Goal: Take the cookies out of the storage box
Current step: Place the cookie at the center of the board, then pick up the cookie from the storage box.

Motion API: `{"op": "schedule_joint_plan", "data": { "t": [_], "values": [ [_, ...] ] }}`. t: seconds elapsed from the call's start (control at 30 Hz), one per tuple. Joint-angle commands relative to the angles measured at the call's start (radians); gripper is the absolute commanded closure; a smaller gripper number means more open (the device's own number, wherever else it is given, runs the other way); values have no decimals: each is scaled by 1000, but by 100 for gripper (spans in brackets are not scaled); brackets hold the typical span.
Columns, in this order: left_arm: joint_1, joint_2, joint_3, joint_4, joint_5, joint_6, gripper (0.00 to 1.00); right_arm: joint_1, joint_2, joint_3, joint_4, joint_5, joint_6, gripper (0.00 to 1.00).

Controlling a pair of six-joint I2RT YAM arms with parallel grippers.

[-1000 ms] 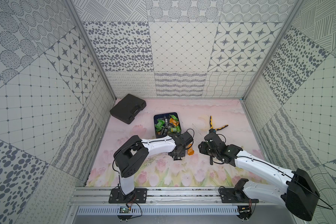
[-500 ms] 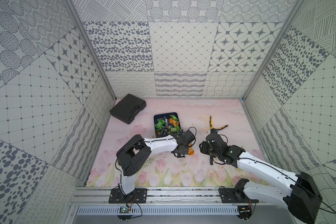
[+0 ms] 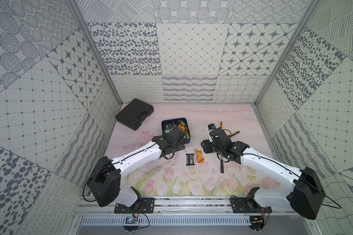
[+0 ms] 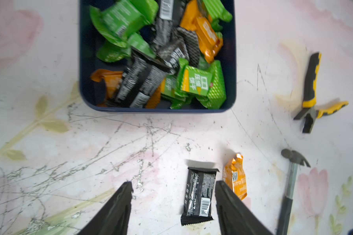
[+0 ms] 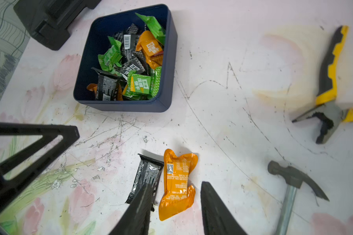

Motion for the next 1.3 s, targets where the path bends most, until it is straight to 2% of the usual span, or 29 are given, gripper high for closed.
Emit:
{"op": "schedule_joint_plan", "data": {
  "t": [0.0,0.23,0.33,0.47,0.57,0.67,0.83,1.27],
  "values": [
    [131,-103,-65,-63,5,-126,32,5,77,74,79,-72,-207,56],
    [284,-193,-151,-155,52,-261,34,37,260,216,142,-196,-430,53],
    [334,-221,-183,-202,53,-336,34,68,349,295,146,-226,-542,53],
    [376,-244,-211,-245,55,-388,35,103,470,411,131,-247,-619,52],
    [394,-254,-223,-264,63,-396,35,116,554,496,126,-234,-622,53],
    [408,-260,-232,-278,71,-396,35,114,623,570,109,-193,-562,53],
    [426,-271,-245,-287,82,-389,36,114,719,667,85,-212,-528,54],
    [448,-287,-247,-306,91,-360,36,107,919,901,12,-121,-514,63]
  ]
}}
